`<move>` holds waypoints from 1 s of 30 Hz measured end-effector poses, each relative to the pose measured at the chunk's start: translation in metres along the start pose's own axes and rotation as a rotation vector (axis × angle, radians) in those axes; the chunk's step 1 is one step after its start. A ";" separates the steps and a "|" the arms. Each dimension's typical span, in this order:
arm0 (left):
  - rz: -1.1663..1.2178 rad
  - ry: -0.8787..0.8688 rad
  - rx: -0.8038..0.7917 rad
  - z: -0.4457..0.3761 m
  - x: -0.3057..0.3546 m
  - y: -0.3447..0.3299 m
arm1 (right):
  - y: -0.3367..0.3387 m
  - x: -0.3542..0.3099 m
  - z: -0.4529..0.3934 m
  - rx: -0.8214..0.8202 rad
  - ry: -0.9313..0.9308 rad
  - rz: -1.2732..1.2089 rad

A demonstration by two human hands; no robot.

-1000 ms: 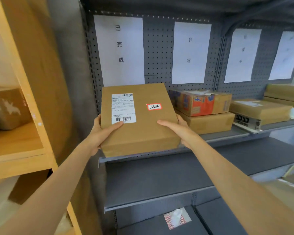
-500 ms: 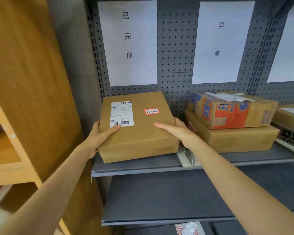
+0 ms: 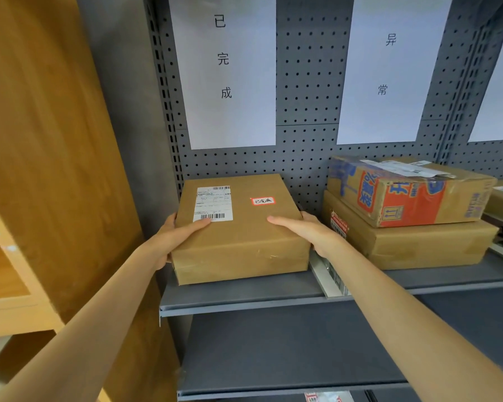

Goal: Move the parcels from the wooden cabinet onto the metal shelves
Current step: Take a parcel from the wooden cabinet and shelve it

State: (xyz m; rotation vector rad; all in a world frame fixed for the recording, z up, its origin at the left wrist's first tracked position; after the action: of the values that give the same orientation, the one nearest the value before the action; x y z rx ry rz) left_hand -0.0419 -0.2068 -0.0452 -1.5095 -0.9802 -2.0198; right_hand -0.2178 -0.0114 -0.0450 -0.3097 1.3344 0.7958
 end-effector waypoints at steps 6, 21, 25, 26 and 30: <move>-0.018 0.026 -0.014 -0.010 -0.005 -0.003 | -0.002 0.006 -0.008 0.002 -0.060 0.051; -0.054 0.127 -0.082 -0.023 -0.007 -0.004 | -0.002 0.004 -0.016 0.009 -0.169 0.104; -0.096 0.138 -0.061 -0.020 -0.006 -0.004 | -0.004 0.001 -0.014 0.033 -0.172 0.136; -0.105 0.136 -0.058 -0.018 -0.005 -0.004 | -0.004 0.000 -0.013 0.035 -0.159 0.149; -0.223 -0.008 0.077 -0.008 0.000 -0.006 | -0.003 -0.007 -0.007 0.125 -0.017 0.321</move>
State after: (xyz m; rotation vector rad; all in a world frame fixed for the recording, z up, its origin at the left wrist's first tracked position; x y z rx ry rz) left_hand -0.0511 -0.2085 -0.0477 -1.4230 -1.2639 -2.0994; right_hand -0.2211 -0.0200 -0.0410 0.0122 1.4303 0.9742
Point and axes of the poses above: each hand's wrist, its own z-axis away from the middle knuckle, its own y-axis out of the back of the hand, x = y × z, the point moved 1 cm from there along -z, towards the middle knuckle, and after that the axes turned 4 degrees about -y, right-handed, at the moved point
